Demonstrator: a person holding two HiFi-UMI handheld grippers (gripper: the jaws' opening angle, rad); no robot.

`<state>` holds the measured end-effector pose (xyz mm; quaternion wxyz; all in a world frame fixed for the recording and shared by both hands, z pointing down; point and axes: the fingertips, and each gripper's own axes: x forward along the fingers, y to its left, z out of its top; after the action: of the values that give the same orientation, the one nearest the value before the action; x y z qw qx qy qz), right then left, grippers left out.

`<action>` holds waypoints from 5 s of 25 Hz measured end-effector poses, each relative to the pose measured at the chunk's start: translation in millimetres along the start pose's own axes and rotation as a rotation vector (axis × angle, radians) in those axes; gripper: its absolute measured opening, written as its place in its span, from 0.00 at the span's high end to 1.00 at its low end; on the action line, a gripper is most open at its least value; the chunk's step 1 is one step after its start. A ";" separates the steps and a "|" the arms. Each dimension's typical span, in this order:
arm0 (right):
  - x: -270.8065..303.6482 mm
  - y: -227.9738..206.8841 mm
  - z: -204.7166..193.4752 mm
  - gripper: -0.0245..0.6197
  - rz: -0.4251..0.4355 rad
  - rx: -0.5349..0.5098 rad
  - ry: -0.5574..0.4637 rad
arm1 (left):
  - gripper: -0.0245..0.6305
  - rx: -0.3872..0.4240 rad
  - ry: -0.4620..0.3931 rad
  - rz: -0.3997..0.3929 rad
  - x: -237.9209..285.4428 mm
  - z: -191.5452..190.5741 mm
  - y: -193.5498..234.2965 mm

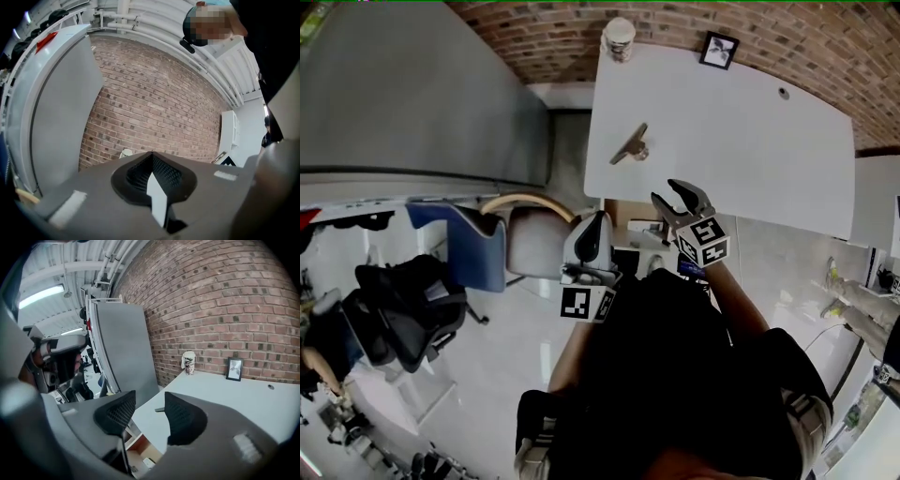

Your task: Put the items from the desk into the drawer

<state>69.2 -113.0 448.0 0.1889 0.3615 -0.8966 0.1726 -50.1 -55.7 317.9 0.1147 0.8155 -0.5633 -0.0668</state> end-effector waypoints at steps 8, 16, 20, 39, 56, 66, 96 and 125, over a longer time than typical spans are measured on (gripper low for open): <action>68.6 -27.6 -23.8 0.64 -0.001 -0.021 0.131 | 0.94 -0.038 0.040 0.007 36.3 -9.0 42.1; 120.1 -59.8 -56.0 0.55 -0.018 -0.045 0.264 | 0.94 -0.062 0.053 0.020 67.9 -10.8 69.6; 143.3 -72.2 -75.9 0.49 -0.005 -0.066 0.319 | 0.94 -0.079 0.094 0.019 78.3 -18.3 76.5; 219.4 -108.8 -134.5 0.43 -0.018 -0.097 0.509 | 0.94 -0.122 0.106 0.071 95.1 -33.1 109.7; 205.1 -103.5 -139.3 0.53 -0.056 -0.072 0.488 | 0.94 -0.089 0.065 0.073 67.2 -22.3 99.6; 151.2 -93.3 -151.6 0.54 -0.073 -0.012 0.459 | 0.94 -0.066 0.041 0.056 34.2 -19.5 59.0; -66.2 40.9 -235.6 0.54 0.030 0.060 0.367 | 0.94 0.004 0.025 0.037 -127.1 -43.3 -86.0; 77.4 21.8 -424.6 0.54 -0.367 0.709 0.663 | 0.94 -0.090 0.220 -0.119 -100.3 -150.4 52.2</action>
<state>92.8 46.1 849.2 0.3560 0.4802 -0.5970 0.5349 -97.2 37.1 474.6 0.2080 0.8439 -0.4945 -0.0091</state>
